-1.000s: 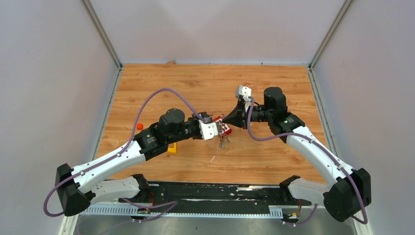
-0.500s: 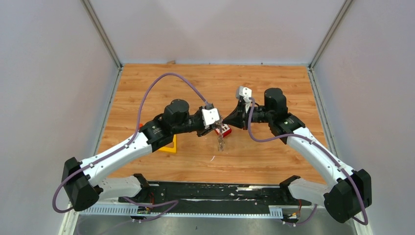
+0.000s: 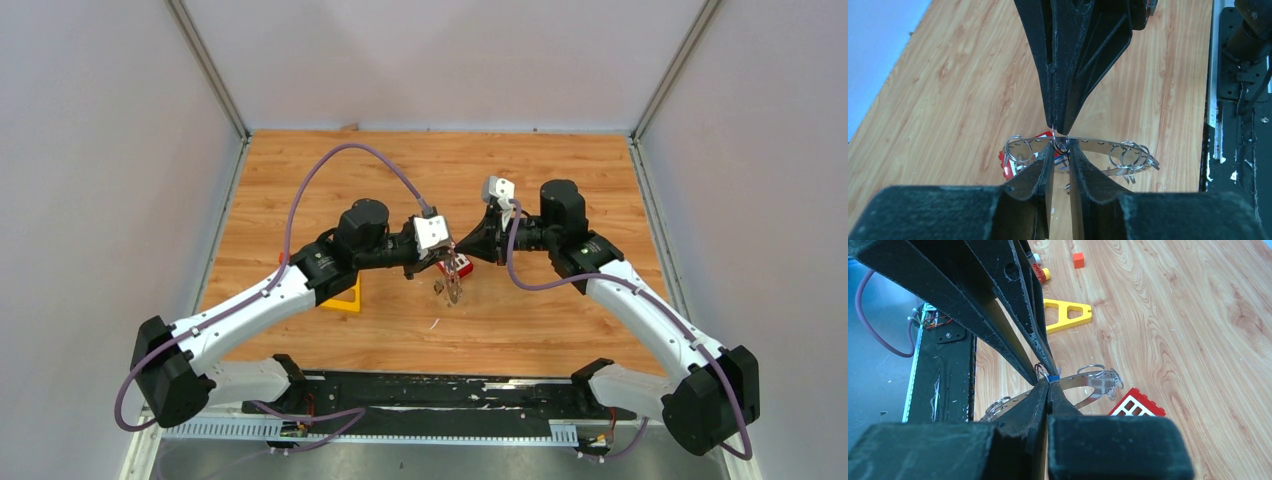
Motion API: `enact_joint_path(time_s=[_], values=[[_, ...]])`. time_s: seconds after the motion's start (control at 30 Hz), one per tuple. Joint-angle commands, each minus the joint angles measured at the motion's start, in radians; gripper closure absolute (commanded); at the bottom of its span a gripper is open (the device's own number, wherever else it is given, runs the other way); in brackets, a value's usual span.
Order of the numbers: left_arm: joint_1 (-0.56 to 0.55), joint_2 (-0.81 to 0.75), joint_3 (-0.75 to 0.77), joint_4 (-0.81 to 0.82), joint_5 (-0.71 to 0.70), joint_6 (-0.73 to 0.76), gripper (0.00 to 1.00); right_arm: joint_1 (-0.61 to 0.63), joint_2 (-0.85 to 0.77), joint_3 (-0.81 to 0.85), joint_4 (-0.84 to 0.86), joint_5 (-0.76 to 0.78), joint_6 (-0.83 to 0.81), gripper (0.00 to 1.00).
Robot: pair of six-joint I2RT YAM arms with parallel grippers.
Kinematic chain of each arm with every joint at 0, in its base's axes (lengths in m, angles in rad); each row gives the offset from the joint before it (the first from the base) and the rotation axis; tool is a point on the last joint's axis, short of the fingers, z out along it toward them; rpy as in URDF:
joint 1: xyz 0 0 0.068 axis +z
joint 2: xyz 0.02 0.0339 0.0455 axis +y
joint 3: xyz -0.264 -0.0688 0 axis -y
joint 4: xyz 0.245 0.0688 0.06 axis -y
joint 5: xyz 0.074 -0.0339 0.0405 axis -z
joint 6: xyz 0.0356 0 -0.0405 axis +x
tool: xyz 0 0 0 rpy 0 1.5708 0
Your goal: Put the keys on the keyring
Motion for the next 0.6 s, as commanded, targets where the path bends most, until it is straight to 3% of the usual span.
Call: enact_joint_path(time_s=[0.0,0.47,0.57], values=[[0.005,0.005,0.047,0.055,0.038,-0.041,0.77,-0.004,-0.024,0.0,0.057,-0.026,0.004,1.0],[0.01,0.019,0.062,0.056,0.102,-0.042,1.0,-0.005,-0.025,-0.014,0.059,-0.038,-0.013,1.0],[0.01,0.023,0.068,0.041,0.131,-0.027,1.0,-0.004,-0.024,-0.018,0.062,-0.048,-0.022,1.0]])
